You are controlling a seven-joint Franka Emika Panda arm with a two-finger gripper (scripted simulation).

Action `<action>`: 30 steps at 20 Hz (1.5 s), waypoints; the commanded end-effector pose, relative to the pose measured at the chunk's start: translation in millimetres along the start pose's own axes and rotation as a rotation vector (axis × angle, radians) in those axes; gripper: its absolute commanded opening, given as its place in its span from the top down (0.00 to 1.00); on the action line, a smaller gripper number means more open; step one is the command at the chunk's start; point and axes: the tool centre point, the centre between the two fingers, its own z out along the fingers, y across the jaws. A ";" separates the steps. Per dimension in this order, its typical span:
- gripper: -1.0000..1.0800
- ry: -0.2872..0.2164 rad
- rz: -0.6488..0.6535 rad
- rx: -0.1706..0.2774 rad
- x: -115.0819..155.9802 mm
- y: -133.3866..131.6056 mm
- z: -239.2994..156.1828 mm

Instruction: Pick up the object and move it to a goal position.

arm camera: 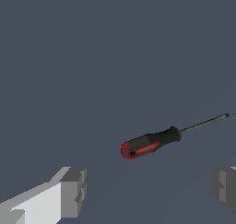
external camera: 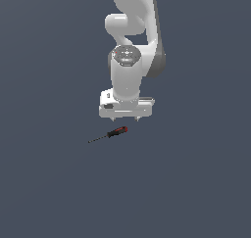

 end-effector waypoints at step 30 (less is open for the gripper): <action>0.04 -0.006 0.267 0.002 -4.0 28.0 18.3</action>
